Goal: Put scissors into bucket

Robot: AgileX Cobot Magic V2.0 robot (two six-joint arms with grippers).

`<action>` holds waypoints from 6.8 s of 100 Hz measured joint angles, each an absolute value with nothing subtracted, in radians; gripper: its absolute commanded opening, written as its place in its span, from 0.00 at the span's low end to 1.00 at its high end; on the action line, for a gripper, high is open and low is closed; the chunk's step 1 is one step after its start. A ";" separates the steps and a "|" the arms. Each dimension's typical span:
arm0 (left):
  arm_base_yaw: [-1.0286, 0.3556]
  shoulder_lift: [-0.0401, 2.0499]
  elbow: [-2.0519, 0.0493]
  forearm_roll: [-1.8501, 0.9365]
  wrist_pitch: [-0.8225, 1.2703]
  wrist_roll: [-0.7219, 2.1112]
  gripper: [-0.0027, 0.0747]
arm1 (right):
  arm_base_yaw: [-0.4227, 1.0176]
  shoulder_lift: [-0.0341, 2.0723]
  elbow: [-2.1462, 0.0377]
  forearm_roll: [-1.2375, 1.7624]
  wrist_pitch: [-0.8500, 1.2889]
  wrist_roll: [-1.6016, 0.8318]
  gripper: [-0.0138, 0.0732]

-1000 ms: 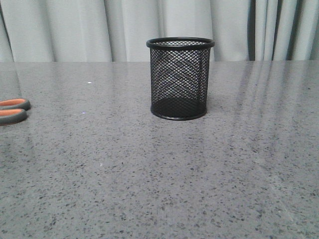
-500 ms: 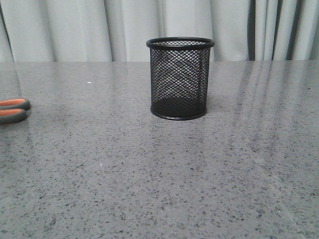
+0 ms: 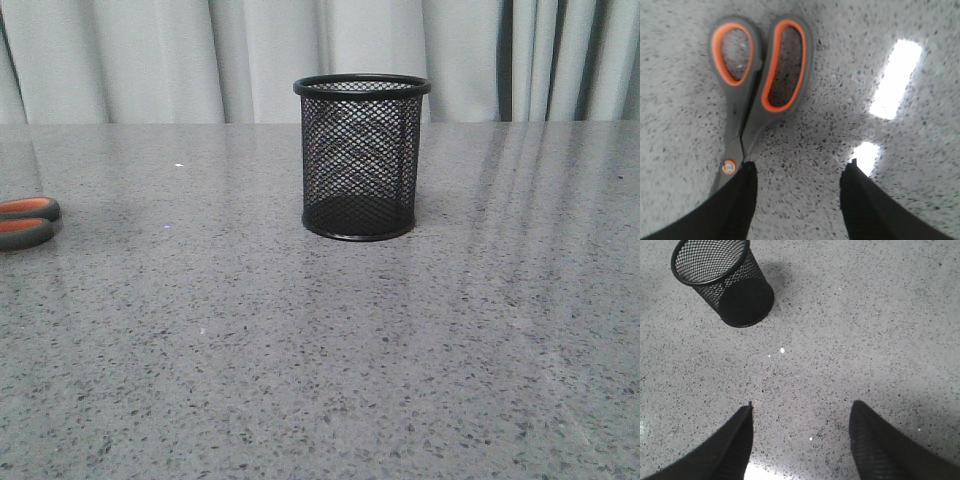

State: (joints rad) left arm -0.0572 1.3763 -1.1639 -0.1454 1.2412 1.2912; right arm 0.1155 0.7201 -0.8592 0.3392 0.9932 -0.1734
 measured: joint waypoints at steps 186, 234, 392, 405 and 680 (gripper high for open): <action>-0.059 1.641 -1.308 -0.115 1.221 1.398 0.49 | 0.115 0.752 -0.859 0.339 0.974 -0.180 0.60; -0.059 1.703 -1.311 -0.119 1.226 1.398 0.49 | 0.115 0.752 -0.859 0.339 0.972 -0.180 0.60; -0.353 1.174 -1.383 -0.116 1.258 1.173 0.01 | 0.115 0.752 -0.859 1.058 0.927 -0.525 0.60; -0.489 1.151 -1.447 -0.073 1.265 1.086 0.01 | 0.115 0.761 -0.859 1.210 0.925 -0.601 0.60; -0.242 1.149 -1.711 -0.013 1.126 0.662 0.60 | 0.191 1.300 -1.477 0.464 1.157 -0.360 0.11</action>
